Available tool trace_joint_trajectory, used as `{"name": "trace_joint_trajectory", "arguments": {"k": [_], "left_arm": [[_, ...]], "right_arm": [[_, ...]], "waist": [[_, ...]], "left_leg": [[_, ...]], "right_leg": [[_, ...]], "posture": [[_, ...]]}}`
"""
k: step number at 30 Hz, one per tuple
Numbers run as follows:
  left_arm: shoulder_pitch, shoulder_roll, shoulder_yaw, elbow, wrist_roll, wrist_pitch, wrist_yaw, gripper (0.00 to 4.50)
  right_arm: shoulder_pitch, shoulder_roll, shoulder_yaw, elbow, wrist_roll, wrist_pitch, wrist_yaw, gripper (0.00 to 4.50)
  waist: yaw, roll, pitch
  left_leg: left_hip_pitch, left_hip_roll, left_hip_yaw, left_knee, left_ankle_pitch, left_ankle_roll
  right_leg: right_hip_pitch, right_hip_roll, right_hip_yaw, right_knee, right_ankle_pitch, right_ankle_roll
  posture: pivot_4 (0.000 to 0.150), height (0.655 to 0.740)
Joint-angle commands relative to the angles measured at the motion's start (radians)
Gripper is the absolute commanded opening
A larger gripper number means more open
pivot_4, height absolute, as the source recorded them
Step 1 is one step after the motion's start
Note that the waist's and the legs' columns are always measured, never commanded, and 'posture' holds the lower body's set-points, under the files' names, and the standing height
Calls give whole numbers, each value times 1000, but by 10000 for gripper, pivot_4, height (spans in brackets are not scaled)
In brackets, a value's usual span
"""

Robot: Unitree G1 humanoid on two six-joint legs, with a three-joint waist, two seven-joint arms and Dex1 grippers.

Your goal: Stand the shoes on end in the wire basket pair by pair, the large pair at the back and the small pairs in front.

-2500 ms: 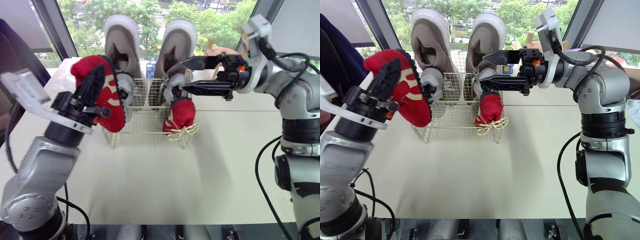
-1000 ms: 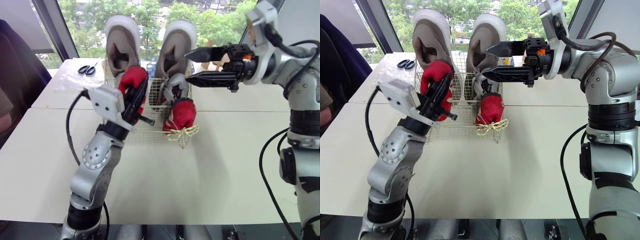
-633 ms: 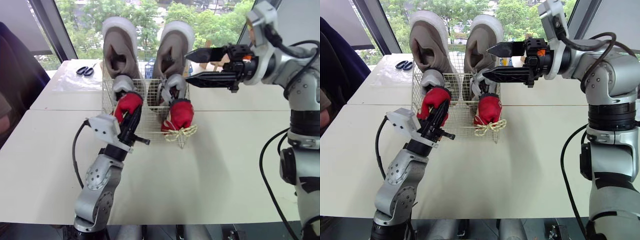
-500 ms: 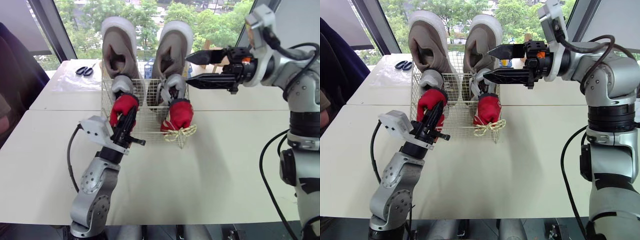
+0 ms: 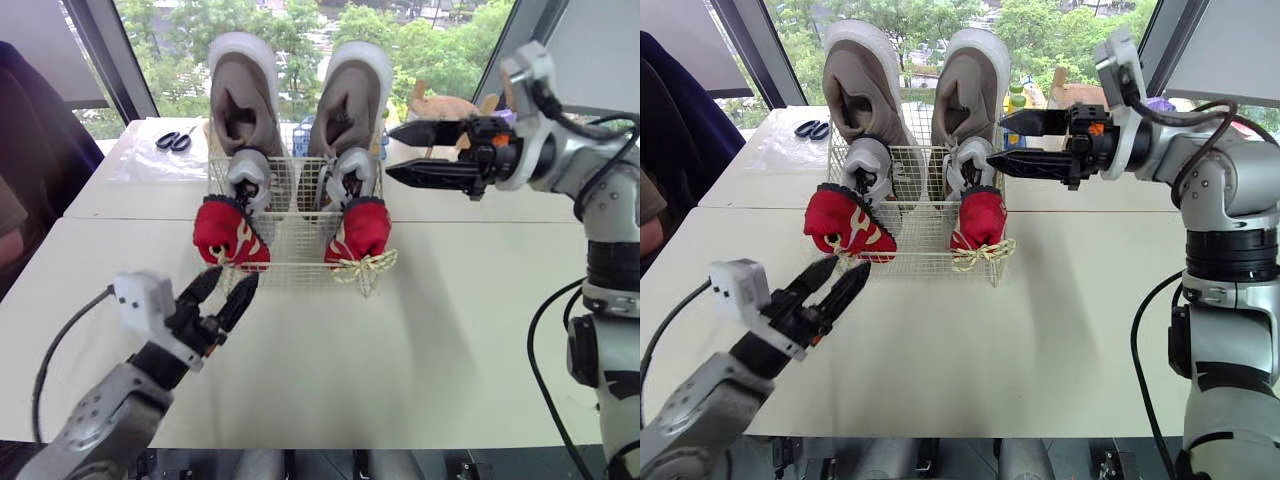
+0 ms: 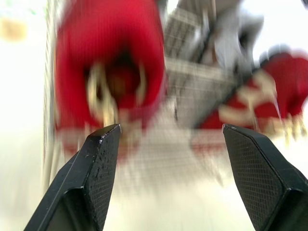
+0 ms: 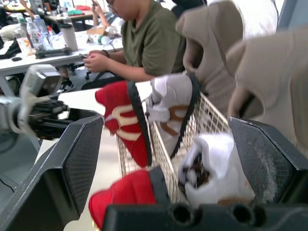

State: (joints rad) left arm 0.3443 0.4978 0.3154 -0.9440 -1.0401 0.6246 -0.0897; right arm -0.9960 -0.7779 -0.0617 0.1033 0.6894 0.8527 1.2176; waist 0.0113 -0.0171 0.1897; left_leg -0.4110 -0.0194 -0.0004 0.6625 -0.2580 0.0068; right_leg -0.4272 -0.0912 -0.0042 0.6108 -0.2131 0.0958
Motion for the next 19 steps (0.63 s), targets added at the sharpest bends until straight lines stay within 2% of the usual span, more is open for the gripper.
{"name": "trace_joint_trajectory", "arguments": {"k": [1,9,13,15,19], "left_arm": [[87,60,100,-13,-59,-1,-48,34247],[301,167,173,13,-95,15,-220,34247],[301,241,105,49,34,14,-320,34247],[262,232,90,72,-2,20,-313,34247],[236,242,94,93,-43,48,-324,34247]], "right_arm": [[44,-41,-55,-41,5,0,-21,45000],[368,-137,-199,-85,39,56,-80,45000],[475,-174,-127,-150,-37,21,-89,45000],[535,-199,-61,-189,-95,-14,-84,45000],[581,-196,-39,-220,-108,-31,-91,45000]], "waist": [[0,1,0],[-1,2,1],[-4,9,0],[-5,9,-1],[-4,9,-1]], "left_leg": [[0,0,0,0,0,0],[-2,0,1,-1,-1,1],[-2,0,2,-1,-1,1],[-2,1,2,-2,-1,1],[-2,2,2,-2,-1,1]], "right_leg": [[0,0,0,0,0,0],[1,-1,-1,-6,-1,-1],[-1,0,-1,-7,-1,-1],[-1,2,-1,-8,-1,-1],[0,3,-1,-9,-1,-1]], "posture": [[1500,7400],[1500,7400],[1500,7400],[1500,7400],[1500,7400]]}}
